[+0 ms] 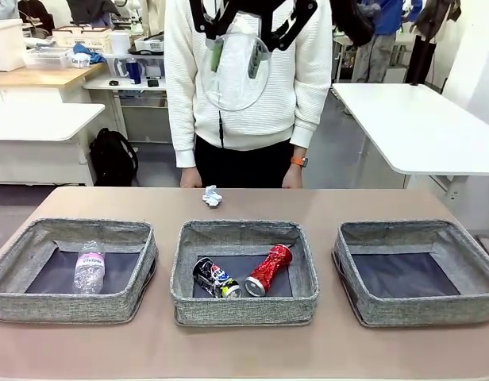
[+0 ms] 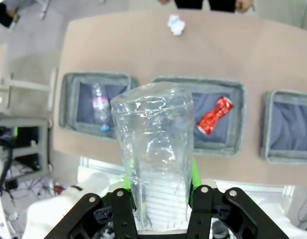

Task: Sort the waste into the appropriate baskets.
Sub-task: Place the picked waste into the Fabric basket indicated by the person.

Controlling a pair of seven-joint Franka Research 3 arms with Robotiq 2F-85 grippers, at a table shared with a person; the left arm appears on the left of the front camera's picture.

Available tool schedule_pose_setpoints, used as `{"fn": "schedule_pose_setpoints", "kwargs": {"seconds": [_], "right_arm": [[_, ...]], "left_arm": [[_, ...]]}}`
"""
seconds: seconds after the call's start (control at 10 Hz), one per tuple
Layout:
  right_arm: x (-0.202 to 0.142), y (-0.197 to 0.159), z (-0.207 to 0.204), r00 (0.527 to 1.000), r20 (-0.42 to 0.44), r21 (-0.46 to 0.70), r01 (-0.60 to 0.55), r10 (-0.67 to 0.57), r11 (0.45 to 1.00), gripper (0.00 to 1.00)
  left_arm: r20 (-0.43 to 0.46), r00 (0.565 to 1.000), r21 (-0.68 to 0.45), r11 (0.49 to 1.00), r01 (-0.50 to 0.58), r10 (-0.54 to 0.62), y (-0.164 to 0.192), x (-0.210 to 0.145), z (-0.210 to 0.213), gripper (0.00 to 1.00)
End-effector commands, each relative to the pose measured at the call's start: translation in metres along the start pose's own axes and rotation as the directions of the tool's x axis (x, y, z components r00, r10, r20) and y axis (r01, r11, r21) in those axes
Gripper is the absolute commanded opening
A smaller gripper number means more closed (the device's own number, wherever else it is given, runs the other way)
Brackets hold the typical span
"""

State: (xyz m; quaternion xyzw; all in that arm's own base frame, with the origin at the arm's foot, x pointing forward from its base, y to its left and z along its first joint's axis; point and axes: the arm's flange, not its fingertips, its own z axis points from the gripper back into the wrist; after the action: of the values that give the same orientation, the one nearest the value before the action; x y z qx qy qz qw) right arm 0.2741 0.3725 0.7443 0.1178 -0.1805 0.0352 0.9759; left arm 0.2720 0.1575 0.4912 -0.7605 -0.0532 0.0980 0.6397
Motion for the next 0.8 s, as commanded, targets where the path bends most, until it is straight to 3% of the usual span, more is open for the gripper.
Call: {"fn": "schedule_pose_setpoints", "kwargs": {"seconds": [0.0,0.7], "right_arm": [[-0.0012,-0.0009,0.0015,1.0,-0.014,0.014,-0.001,0.001,1.0,0.46],[-0.0012,-0.0009,0.0015,1.0,-0.014,0.014,-0.001,0.001,1.0,0.46]], "left_arm": [[-0.003,1.0,-0.022,1.0,0.021,-0.021,-0.0025,-0.001,-0.001,1.0],[-0.003,1.0,-0.022,1.0,0.021,-0.021,-0.0025,-0.001,-0.001,1.0]]}}
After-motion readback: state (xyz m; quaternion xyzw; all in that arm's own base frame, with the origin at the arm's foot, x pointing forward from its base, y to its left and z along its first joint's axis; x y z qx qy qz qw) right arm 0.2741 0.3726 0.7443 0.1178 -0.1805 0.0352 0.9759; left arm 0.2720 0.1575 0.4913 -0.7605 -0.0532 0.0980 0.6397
